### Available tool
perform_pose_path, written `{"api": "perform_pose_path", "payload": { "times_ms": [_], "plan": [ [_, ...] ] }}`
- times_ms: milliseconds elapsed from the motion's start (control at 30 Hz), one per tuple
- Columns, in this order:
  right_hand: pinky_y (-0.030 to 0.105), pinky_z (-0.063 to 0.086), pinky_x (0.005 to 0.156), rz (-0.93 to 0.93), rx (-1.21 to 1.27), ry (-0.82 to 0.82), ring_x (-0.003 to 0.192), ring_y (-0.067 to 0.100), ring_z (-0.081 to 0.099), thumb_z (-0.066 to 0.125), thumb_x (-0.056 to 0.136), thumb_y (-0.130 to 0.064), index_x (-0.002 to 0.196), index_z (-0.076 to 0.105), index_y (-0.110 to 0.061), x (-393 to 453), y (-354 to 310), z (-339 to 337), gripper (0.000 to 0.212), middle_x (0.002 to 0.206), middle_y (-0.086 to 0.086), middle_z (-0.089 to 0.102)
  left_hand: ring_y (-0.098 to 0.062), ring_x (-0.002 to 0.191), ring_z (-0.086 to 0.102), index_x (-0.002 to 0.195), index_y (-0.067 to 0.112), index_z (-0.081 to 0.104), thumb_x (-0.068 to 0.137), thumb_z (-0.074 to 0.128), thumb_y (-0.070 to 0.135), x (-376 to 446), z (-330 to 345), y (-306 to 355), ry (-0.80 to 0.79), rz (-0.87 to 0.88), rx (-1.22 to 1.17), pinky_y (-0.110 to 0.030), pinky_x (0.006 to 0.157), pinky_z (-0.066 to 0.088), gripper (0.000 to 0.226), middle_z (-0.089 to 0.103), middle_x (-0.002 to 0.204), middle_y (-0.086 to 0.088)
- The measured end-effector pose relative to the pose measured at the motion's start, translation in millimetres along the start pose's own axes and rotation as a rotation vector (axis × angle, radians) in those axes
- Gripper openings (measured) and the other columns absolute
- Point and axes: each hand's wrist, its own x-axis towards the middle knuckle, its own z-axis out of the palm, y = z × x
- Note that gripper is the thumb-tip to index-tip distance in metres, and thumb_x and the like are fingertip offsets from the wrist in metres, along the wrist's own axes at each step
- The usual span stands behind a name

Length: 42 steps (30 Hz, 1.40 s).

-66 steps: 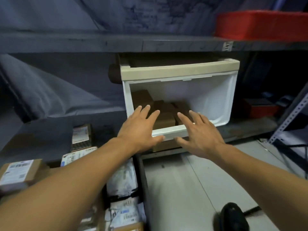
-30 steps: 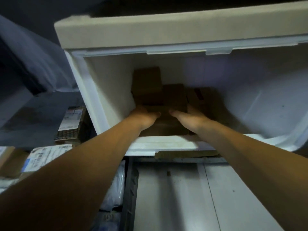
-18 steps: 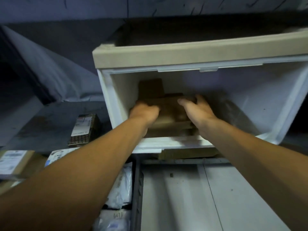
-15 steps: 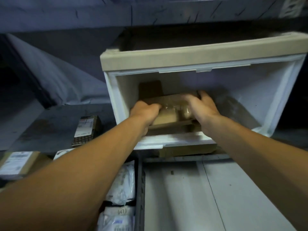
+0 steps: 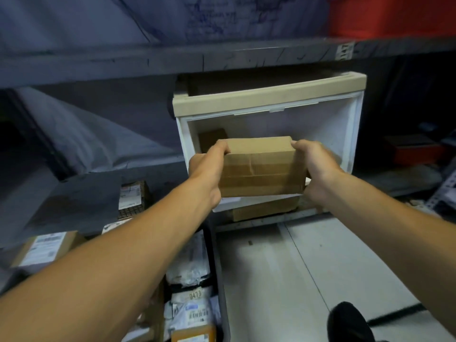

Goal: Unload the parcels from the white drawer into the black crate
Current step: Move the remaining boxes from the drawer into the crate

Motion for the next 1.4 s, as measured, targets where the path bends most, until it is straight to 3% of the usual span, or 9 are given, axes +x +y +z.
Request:
{"api": "perform_pose_path", "payload": {
  "times_ms": [200, 333, 467, 600, 867, 967, 1100, 1267, 1400],
  "plan": [
    [0.046, 0.056, 0.088, 0.131, -0.010, -0.202, 0.113, 0.031, 0.063, 0.066, 0.087, -0.039, 0.110, 0.065, -0.023, -24.1, 5.3, -12.8, 0.029, 0.113, 0.010, 0.066, -0.018, 0.082, 0.054, 0.089, 0.018, 0.059, 0.085, 0.064, 0.025, -8.8, -25.3, 4.5, 0.006, 0.103, -0.052, -0.036, 0.072, 0.047, 0.010, 0.056, 0.081, -0.001],
    [0.041, 0.060, 0.067, 0.186, 0.035, -0.326, 0.086, 0.030, 0.070, 0.063, 0.091, -0.036, 0.114, 0.063, -0.020, -36.2, 11.3, -12.8, 0.027, 0.095, 0.013, 0.072, -0.018, 0.082, 0.056, 0.083, 0.019, 0.061, 0.086, 0.070, 0.027, -8.5, -36.8, -4.1, 0.069, 0.107, -0.139, -0.037, 0.077, 0.048, 0.012, 0.060, 0.080, 0.000],
    [0.046, 0.058, 0.075, 0.150, 0.132, -0.253, 0.087, 0.030, 0.068, 0.062, 0.095, -0.031, 0.097, 0.063, -0.018, -43.2, 17.0, 1.1, 0.013, 0.079, 0.010, 0.074, -0.023, 0.114, 0.058, 0.104, 0.025, 0.066, 0.084, 0.076, 0.051, -11.2, -39.3, -12.5, 0.077, 0.034, -0.135, -0.052, 0.098, 0.048, 0.034, 0.066, 0.114, 0.003],
    [0.046, 0.060, 0.070, 0.111, 0.201, -0.251, 0.096, 0.029, 0.069, 0.067, 0.094, -0.028, 0.106, 0.068, -0.020, -47.3, 22.7, 17.0, 0.014, 0.102, 0.011, 0.074, -0.035, 0.140, 0.041, 0.142, 0.032, 0.050, 0.078, 0.078, 0.058, -19.5, -30.6, -18.3, -0.125, -0.088, -0.098, -0.066, 0.103, 0.040, 0.075, 0.048, 0.148, -0.001],
    [0.046, 0.059, 0.083, 0.141, 0.026, -0.357, 0.108, 0.030, 0.070, 0.066, 0.086, -0.064, 0.121, 0.065, -0.023, -56.1, 30.7, 18.1, 0.053, 0.109, 0.010, 0.076, -0.030, 0.103, 0.069, 0.119, 0.023, 0.066, 0.089, 0.068, 0.038, -17.7, -27.3, -16.4, -0.242, -0.173, -0.124, -0.050, 0.089, 0.057, 0.033, 0.074, 0.108, -0.009],
    [0.046, 0.059, 0.086, 0.199, 0.008, -0.338, 0.083, 0.020, 0.066, 0.067, 0.080, -0.071, 0.112, 0.062, -0.017, -53.2, 27.5, 12.4, 0.063, 0.102, 0.009, 0.070, -0.028, 0.092, 0.071, 0.110, 0.019, 0.069, 0.082, 0.070, 0.036, -8.7, -36.0, -14.4, -0.194, -0.153, -0.065, -0.044, 0.082, 0.058, 0.033, 0.077, 0.098, -0.007],
    [0.035, 0.051, 0.066, 0.137, 0.089, -0.309, 0.041, 0.011, 0.054, 0.064, 0.095, -0.045, 0.101, 0.057, -0.017, -52.7, 24.4, 7.5, 0.030, 0.067, 0.003, 0.065, -0.028, 0.096, 0.066, 0.102, 0.021, 0.070, 0.073, 0.073, 0.037, -7.8, -43.1, -9.1, -0.232, -0.147, 0.031, -0.048, 0.096, 0.053, 0.033, 0.074, 0.097, -0.007],
    [0.052, 0.061, 0.081, 0.048, 0.130, -0.248, 0.091, 0.031, 0.071, 0.072, 0.089, -0.040, 0.127, 0.058, -0.020, -48.3, 18.2, 2.6, 0.045, 0.112, 0.012, 0.067, -0.030, 0.103, 0.064, 0.109, 0.018, 0.070, 0.044, 0.079, 0.038, -6.4, -60.6, 0.6, -0.315, -0.205, 0.064, -0.051, 0.101, 0.050, 0.069, 0.072, 0.106, -0.011],
    [0.051, 0.060, 0.081, 0.082, 0.106, -0.231, 0.092, 0.030, 0.069, 0.069, 0.092, -0.041, 0.116, 0.058, -0.023, -52.5, 14.8, 1.1, 0.031, 0.107, 0.012, 0.064, -0.030, 0.105, 0.062, 0.109, 0.019, 0.069, 0.076, 0.074, 0.038, -4.6, -65.0, 0.6, -0.309, -0.190, 0.036, -0.047, 0.095, 0.050, 0.039, 0.069, 0.110, -0.011]
  ]
}}
